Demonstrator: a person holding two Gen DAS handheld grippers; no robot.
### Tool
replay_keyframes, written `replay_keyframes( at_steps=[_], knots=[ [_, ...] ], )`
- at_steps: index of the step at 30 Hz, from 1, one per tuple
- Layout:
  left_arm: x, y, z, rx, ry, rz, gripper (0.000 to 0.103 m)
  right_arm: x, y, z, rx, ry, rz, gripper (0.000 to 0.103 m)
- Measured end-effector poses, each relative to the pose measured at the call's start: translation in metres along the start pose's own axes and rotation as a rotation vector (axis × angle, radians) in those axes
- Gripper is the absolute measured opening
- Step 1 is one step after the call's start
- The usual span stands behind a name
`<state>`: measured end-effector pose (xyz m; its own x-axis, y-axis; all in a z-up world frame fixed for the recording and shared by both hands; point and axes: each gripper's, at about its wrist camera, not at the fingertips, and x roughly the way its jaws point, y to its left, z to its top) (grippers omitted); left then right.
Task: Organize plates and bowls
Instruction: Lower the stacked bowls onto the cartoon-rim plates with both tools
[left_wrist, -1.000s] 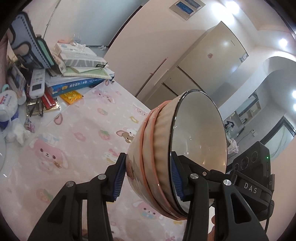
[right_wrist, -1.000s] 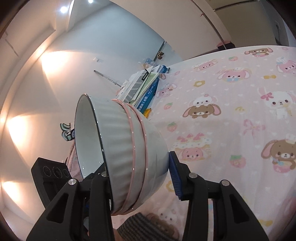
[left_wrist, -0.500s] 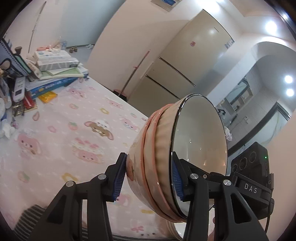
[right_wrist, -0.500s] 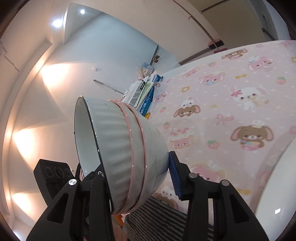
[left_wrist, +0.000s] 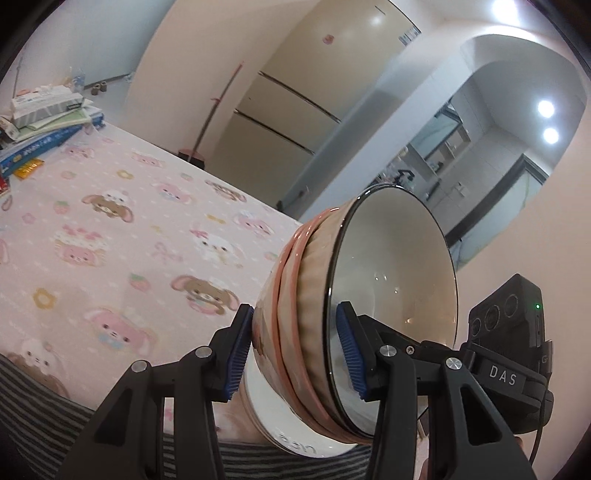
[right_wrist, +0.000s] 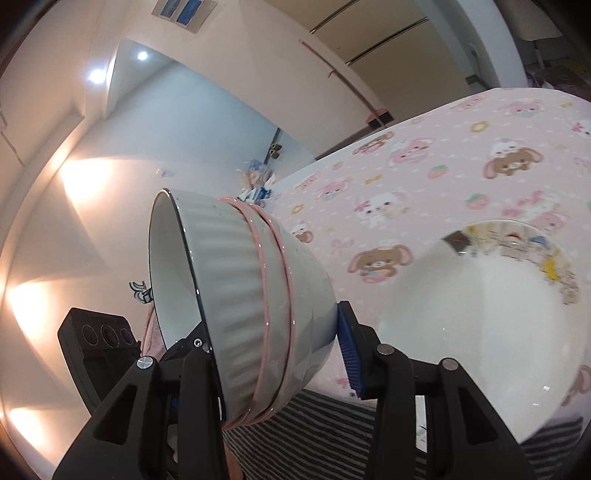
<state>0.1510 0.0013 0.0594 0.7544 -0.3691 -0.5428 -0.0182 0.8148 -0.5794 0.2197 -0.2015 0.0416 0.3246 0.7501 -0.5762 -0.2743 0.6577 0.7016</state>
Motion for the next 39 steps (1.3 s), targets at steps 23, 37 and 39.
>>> replay_keyframes(
  at_steps=[23, 37, 39],
  knots=[
    [0.072, -0.043, -0.064, 0.059, 0.174, 0.016, 0.048, -0.041, -0.097, -0.024, 0.122, 0.036, -0.099, 0.042],
    [0.099, -0.032, -0.079, 0.040, 0.250, 0.043, 0.048, -0.024, -0.130, -0.036, 0.198, 0.089, -0.110, 0.042],
    [0.102, -0.031, -0.080, 0.037, 0.258, 0.043, 0.048, -0.023, -0.134, -0.037, 0.205, 0.092, -0.112, 0.042]
  ],
)
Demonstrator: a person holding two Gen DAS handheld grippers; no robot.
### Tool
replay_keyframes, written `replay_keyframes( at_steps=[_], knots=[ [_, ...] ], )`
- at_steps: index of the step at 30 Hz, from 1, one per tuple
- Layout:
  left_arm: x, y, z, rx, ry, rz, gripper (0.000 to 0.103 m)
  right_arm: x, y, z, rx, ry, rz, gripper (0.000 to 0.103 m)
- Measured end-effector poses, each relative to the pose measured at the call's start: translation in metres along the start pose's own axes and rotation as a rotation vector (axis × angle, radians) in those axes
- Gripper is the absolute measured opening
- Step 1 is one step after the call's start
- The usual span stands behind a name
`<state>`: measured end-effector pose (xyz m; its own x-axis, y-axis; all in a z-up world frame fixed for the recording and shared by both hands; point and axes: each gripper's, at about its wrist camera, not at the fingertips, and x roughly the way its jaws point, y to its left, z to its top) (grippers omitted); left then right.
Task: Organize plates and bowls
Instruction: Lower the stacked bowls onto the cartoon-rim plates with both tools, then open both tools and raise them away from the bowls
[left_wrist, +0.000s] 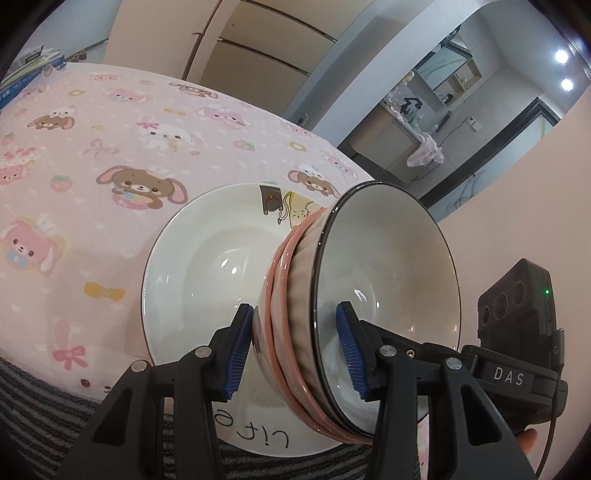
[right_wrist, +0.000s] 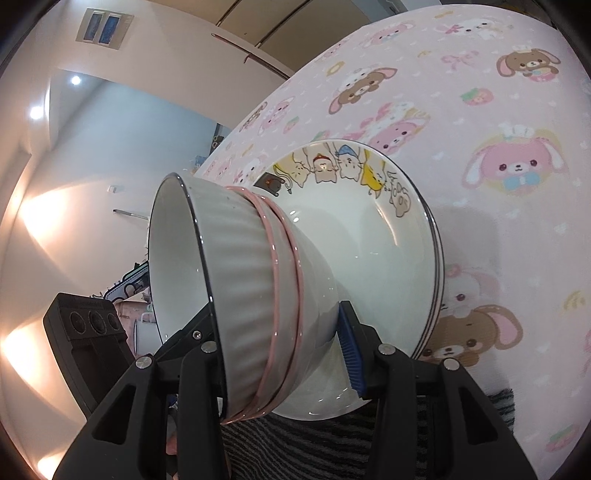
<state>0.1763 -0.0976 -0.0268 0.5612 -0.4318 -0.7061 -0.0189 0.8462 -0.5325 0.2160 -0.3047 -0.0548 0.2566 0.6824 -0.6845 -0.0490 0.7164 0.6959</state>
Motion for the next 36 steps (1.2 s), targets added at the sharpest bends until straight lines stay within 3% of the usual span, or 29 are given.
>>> replay_keyframes(
  at_steps=[27, 31, 34, 36],
  knots=[
    [0.002, 0.000, 0.004, 0.034, 0.008, 0.017, 0.047, 0.007, 0.009, 0.005, -0.031, 0.034, -0.087, 0.046],
    [-0.010, -0.005, 0.008, 0.056, -0.032, 0.025, 0.047, 0.007, 0.010, 0.005, -0.031, 0.032, -0.098, 0.046],
    [-0.021, -0.010, 0.010, 0.092, -0.068, 0.054, 0.047, 0.001, 0.018, 0.003, -0.076, -0.007, -0.143, 0.046],
    [-0.029, -0.012, 0.010, 0.112, -0.095, 0.071, 0.054, -0.013, 0.032, 0.002, -0.143, -0.093, -0.205, 0.046]
  ],
)
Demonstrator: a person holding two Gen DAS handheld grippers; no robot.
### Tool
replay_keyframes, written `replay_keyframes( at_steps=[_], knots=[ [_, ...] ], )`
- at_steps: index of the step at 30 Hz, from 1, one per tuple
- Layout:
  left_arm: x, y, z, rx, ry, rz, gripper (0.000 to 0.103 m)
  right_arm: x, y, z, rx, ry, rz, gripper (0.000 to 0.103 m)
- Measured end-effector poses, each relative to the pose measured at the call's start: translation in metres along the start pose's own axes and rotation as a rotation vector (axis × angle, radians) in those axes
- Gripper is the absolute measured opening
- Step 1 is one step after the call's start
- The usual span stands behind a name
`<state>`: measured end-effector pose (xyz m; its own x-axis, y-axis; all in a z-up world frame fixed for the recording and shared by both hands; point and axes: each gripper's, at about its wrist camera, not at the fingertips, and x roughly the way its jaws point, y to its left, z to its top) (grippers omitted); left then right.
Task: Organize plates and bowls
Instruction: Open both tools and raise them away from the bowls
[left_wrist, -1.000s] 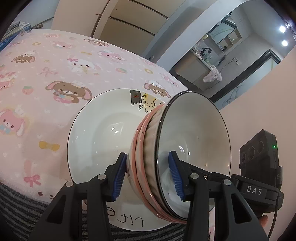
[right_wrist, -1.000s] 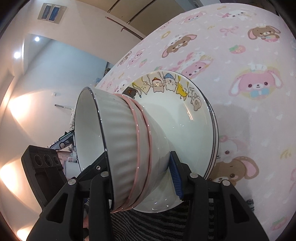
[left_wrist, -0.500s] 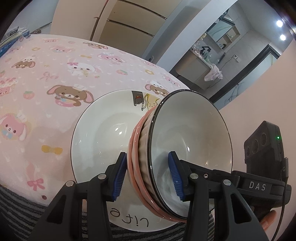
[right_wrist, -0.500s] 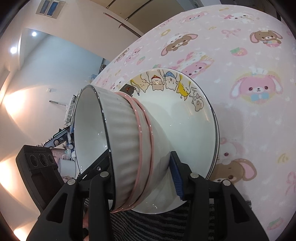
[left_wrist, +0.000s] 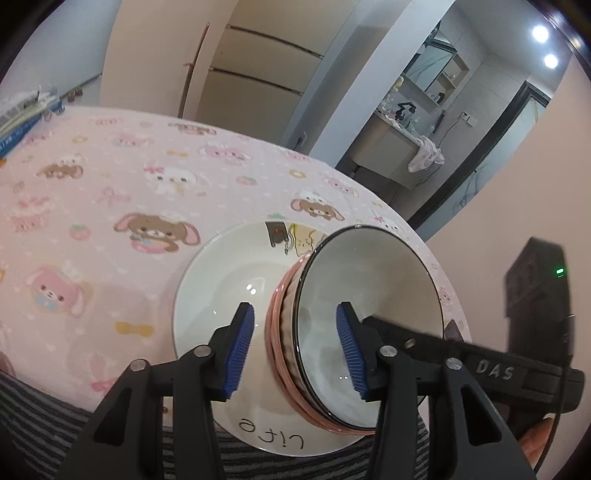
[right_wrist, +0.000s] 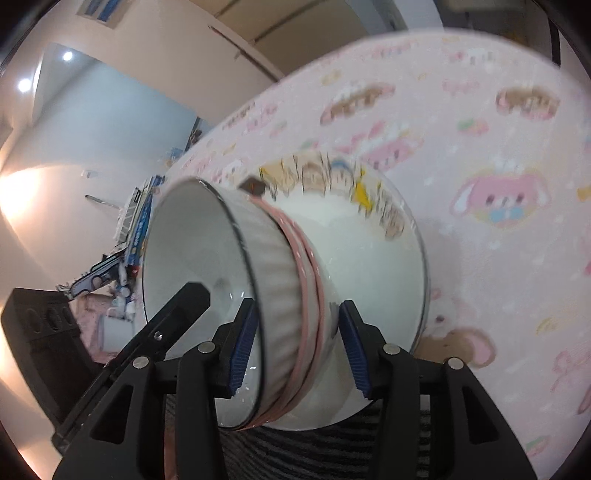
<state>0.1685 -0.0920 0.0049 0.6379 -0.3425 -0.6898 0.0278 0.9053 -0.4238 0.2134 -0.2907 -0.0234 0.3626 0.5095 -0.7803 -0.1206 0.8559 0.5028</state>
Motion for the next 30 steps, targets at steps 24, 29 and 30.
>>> replay_keyframes(
  at_steps=[24, 29, 30],
  knots=[
    [-0.197, -0.025, -0.042, 0.398, -0.746, 0.145, 0.103, -0.149, 0.097, -0.097, -0.466, -0.835, -0.084, 0.097],
    [-0.198, -0.007, -0.054, 0.375, -0.780, 0.163, 0.103, -0.143, 0.108, -0.115, -0.496, -0.907, -0.066, 0.103],
    [-0.196, 0.001, -0.058, 0.354, -0.779, 0.156, 0.103, -0.138, 0.108, -0.118, -0.503, -0.916, -0.073, 0.103]
  ],
)
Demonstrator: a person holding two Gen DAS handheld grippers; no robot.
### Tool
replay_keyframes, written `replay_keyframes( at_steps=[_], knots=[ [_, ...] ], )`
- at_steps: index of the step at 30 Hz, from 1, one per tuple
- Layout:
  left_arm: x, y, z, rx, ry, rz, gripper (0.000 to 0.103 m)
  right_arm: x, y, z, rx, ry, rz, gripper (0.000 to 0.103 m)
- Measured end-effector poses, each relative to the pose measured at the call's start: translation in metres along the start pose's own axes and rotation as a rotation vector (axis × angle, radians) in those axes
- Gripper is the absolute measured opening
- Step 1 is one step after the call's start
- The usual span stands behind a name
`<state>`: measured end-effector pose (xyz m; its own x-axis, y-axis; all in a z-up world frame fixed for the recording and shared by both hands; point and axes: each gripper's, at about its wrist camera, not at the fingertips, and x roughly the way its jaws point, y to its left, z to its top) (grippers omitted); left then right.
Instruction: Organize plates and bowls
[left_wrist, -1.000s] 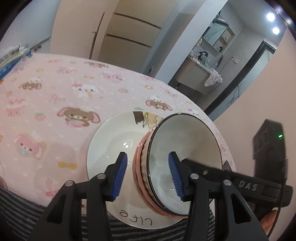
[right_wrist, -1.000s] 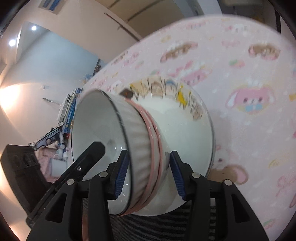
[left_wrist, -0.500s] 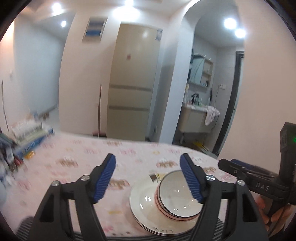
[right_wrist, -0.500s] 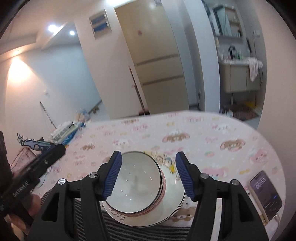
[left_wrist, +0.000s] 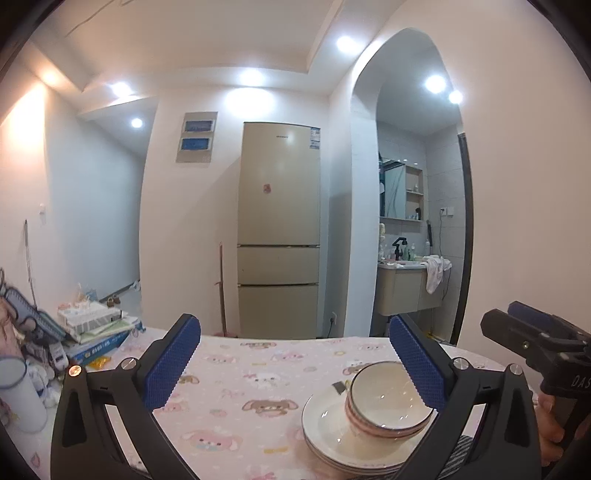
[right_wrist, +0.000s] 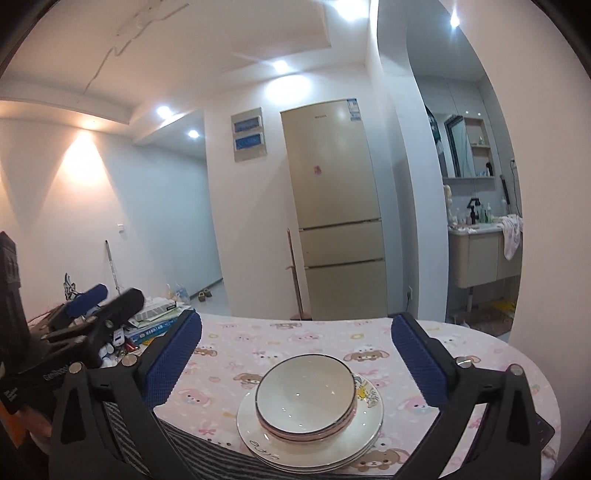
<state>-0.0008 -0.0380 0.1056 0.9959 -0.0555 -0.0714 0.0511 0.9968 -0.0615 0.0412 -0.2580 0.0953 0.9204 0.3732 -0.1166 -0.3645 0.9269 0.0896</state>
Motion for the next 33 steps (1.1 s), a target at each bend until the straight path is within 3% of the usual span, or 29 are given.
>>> replay_keyframes(
  at_steps=[6, 10, 12, 14, 18, 24, 33],
  knots=[
    [-0.006, 0.015, -0.029, 0.019, -0.025, 0.024, 0.103, 0.005, 0.022, -0.030, -0.073, -0.034, -0.073, 0.103],
    [-0.006, 0.025, -0.048, -0.006, -0.052, 0.029, 0.103, 0.002, 0.021, -0.043, -0.037, -0.042, -0.079, 0.103],
    [0.001, 0.029, -0.060, -0.026, -0.029, 0.061, 0.103, 0.003, 0.017, -0.048, -0.014, -0.045, -0.088, 0.103],
    [0.014, 0.036, -0.069, -0.046, 0.037, 0.046, 0.103, 0.003, 0.011, -0.051, 0.017, -0.042, -0.105, 0.103],
    [0.012, 0.040, -0.074, -0.061, 0.029, 0.051, 0.103, 0.004, 0.004, -0.062, 0.027, -0.049, -0.175, 0.103],
    [0.007, 0.019, -0.078, 0.037, 0.003, 0.044, 0.103, 0.005, 0.017, -0.067, -0.082, -0.053, -0.255, 0.103],
    [0.008, 0.031, -0.079, -0.011, 0.014, 0.047, 0.103, 0.008, 0.015, -0.067, -0.083, -0.021, -0.256, 0.103]
  ],
)
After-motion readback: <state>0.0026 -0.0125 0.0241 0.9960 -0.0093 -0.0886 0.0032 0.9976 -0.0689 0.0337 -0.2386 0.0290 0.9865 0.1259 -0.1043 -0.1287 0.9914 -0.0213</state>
